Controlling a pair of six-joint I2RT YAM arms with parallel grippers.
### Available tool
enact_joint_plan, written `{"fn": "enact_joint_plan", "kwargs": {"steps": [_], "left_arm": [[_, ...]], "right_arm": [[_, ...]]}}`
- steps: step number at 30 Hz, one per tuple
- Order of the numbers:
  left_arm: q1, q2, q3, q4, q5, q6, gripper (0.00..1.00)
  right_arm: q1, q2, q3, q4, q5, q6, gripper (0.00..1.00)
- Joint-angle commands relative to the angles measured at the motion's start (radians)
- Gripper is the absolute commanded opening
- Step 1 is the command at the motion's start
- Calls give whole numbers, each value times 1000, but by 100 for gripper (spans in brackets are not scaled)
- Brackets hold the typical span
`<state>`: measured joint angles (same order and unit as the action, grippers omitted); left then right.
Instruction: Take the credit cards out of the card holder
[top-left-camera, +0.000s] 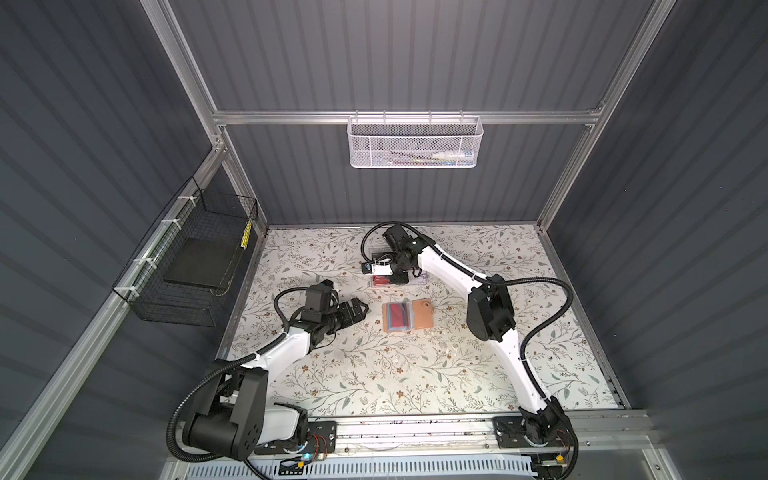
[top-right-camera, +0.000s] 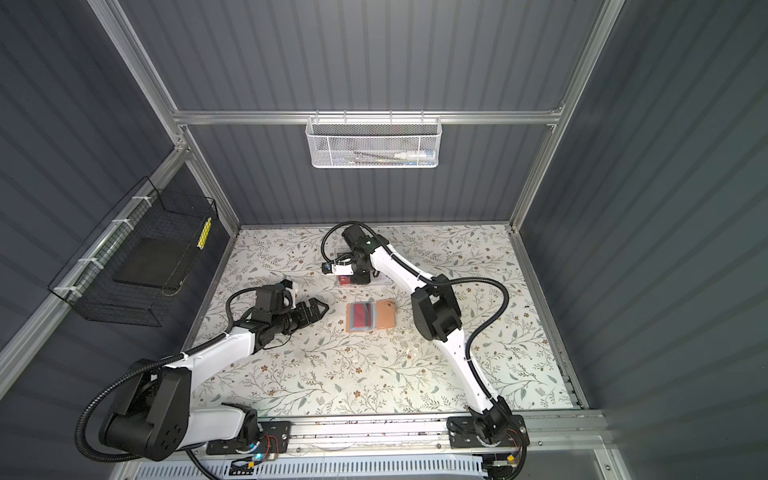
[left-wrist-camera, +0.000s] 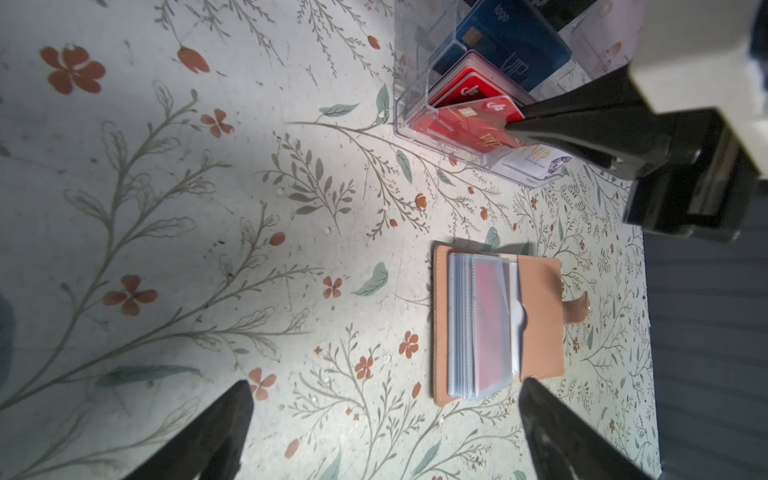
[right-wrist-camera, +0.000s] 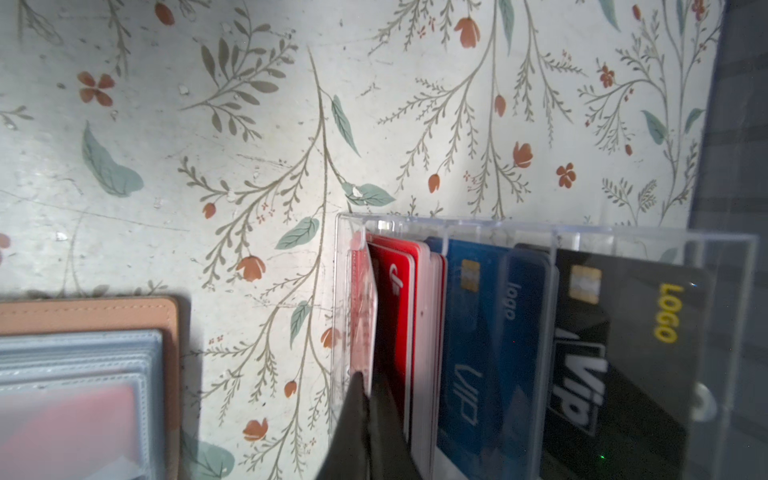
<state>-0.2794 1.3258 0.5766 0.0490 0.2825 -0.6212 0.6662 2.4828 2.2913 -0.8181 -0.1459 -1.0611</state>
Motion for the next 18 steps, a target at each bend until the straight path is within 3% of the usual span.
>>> {"fn": "enact_joint_plan", "kwargs": {"steps": [1, 8, 10, 18], "left_arm": [[9, -22, -13, 0, 17, 13, 100], [9, -23, -14, -1, 15, 14, 100], [9, -22, -14, -1, 15, 13, 100], [9, -23, -16, 2, 15, 13, 100]], "right_arm": [[9, 17, -14, 10, 23, -14, 1], [11, 10, -16, 19, 26, -5, 12], [11, 4, -24, 33, 35, -1, 19], [11, -22, -30, 39, 15, 23, 21]]}}
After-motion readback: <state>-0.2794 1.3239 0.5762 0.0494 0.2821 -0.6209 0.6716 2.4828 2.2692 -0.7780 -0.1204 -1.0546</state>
